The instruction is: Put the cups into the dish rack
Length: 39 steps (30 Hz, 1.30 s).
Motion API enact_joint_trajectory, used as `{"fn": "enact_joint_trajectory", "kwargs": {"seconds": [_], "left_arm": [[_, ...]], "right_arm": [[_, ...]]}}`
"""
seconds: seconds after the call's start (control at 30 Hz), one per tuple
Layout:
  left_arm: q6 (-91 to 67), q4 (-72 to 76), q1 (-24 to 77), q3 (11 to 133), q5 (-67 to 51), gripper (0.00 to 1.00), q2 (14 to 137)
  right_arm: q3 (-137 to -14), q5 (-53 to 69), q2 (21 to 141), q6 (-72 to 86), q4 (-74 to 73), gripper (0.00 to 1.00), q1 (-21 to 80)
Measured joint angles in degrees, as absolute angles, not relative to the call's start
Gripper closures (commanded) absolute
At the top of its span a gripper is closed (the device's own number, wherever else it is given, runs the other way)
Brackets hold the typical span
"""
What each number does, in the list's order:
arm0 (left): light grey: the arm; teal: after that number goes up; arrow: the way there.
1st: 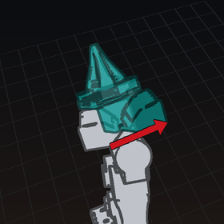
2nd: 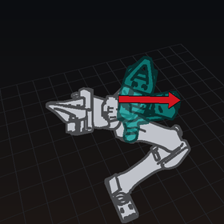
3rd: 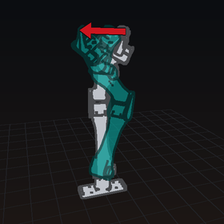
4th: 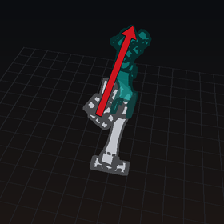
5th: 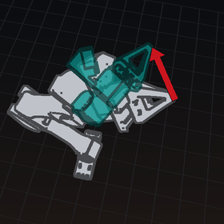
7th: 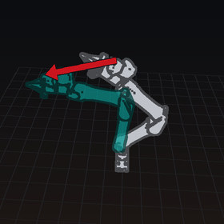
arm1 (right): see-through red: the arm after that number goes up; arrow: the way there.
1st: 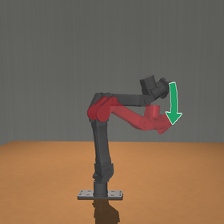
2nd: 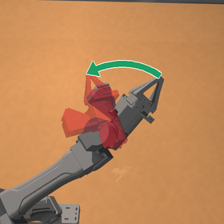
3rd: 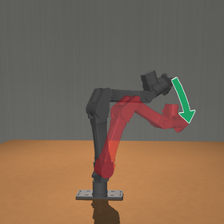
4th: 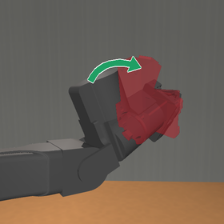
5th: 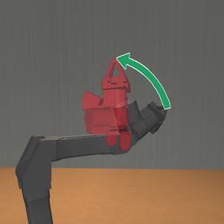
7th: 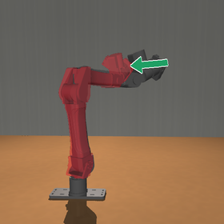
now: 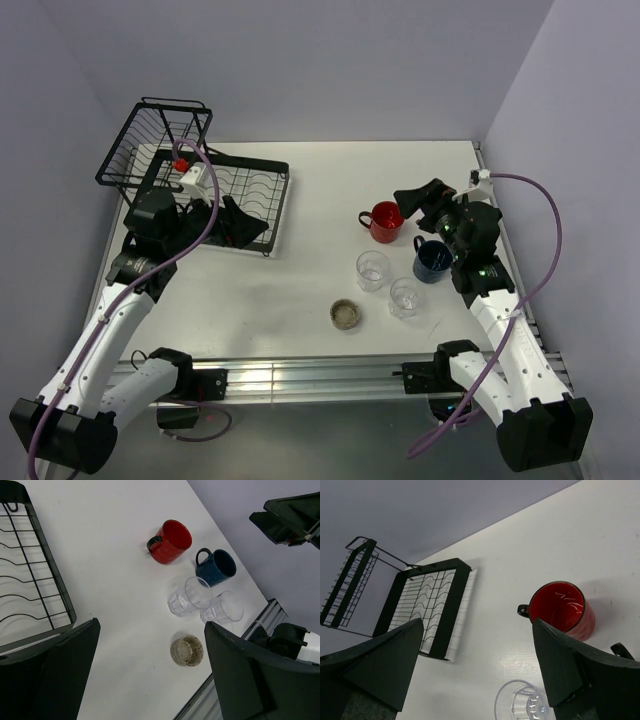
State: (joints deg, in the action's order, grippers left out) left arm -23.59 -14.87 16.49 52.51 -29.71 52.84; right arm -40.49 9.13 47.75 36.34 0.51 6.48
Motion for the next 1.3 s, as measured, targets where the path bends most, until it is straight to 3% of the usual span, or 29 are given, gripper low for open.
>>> {"fn": "enact_joint_trajectory", "kwargs": {"seconds": [0.37,0.57,0.73,0.9,1.03,1.3], "left_arm": [[-23.6,-14.9,16.5,52.5,-28.9,0.08,52.8],[-23.6,-15.0,16.5,52.5,-28.1,0.09,52.8],[-23.6,-15.8,16.5,52.5,-26.5,0.1,52.8],[-23.6,-16.3,16.5,52.7,-25.2,0.1,53.0],[-23.6,-17.1,16.5,52.8,-24.5,0.1,53.2],[-23.6,-17.5,16.5,53.3,-23.9,0.1,53.8]], "right_arm": [[-43.3,5.1,48.1,33.2,-5.4,0.03,6.5],[-49.4,5.7,53.3,30.1,-9.0,0.08,6.6],[-58.8,1.7,63.3,27.1,-15.2,0.18,10.9],[-67.9,-5.7,74.5,24.2,-20.7,0.4,17.6],[-69.6,-8.7,80.5,23.0,-23.5,0.5,19.5],[-69.5,-11.3,85.7,21.7,-26.8,0.5,20.9]]}}
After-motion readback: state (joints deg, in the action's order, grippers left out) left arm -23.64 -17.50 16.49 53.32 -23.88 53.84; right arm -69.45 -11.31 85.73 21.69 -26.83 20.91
